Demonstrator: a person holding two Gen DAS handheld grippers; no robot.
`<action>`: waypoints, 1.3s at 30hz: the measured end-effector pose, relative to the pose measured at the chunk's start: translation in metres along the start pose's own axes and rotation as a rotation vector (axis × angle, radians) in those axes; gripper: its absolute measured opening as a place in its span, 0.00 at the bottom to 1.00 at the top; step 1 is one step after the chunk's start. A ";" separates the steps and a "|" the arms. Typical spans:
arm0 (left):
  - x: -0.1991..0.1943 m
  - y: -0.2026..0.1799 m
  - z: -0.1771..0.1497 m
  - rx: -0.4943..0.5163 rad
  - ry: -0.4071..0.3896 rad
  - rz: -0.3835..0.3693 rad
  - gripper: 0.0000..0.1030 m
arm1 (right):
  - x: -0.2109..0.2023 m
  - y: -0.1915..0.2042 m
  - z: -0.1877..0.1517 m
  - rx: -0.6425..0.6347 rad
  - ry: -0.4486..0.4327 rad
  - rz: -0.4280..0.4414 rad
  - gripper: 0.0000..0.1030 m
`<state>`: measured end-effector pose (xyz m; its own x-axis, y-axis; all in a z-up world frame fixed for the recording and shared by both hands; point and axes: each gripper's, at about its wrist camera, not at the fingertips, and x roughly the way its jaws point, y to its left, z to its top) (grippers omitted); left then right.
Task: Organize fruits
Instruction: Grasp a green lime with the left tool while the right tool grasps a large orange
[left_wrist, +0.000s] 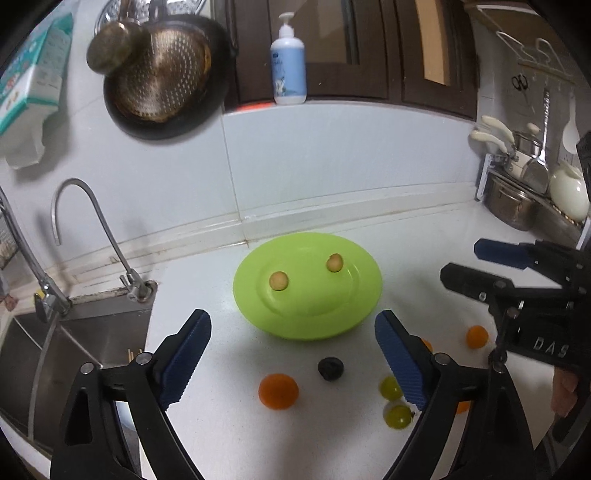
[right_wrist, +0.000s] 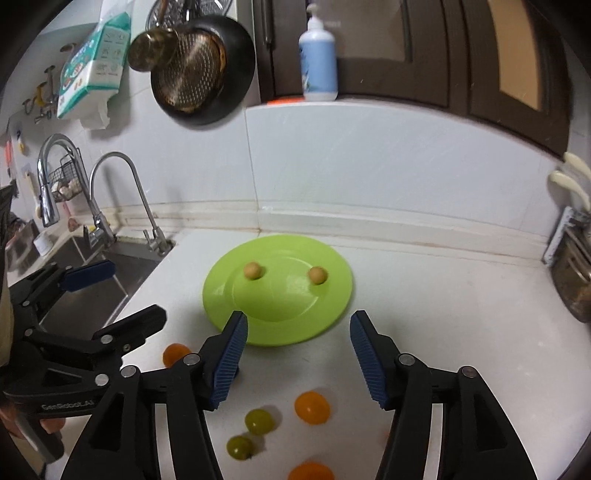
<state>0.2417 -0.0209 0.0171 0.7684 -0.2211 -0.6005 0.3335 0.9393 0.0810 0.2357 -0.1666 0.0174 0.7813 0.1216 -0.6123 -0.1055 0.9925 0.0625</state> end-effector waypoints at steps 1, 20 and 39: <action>-0.004 -0.002 -0.002 0.005 -0.005 0.003 0.90 | -0.004 0.000 -0.002 0.001 -0.006 -0.002 0.57; -0.035 -0.045 -0.055 0.028 -0.022 -0.026 0.90 | -0.052 -0.003 -0.068 -0.082 -0.012 -0.004 0.57; -0.011 -0.080 -0.094 0.181 0.035 -0.105 0.84 | -0.037 -0.011 -0.117 -0.125 0.110 0.033 0.57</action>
<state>0.1550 -0.0686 -0.0575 0.7058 -0.3031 -0.6403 0.5062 0.8481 0.1564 0.1358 -0.1837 -0.0527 0.7048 0.1452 -0.6944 -0.2114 0.9773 -0.0102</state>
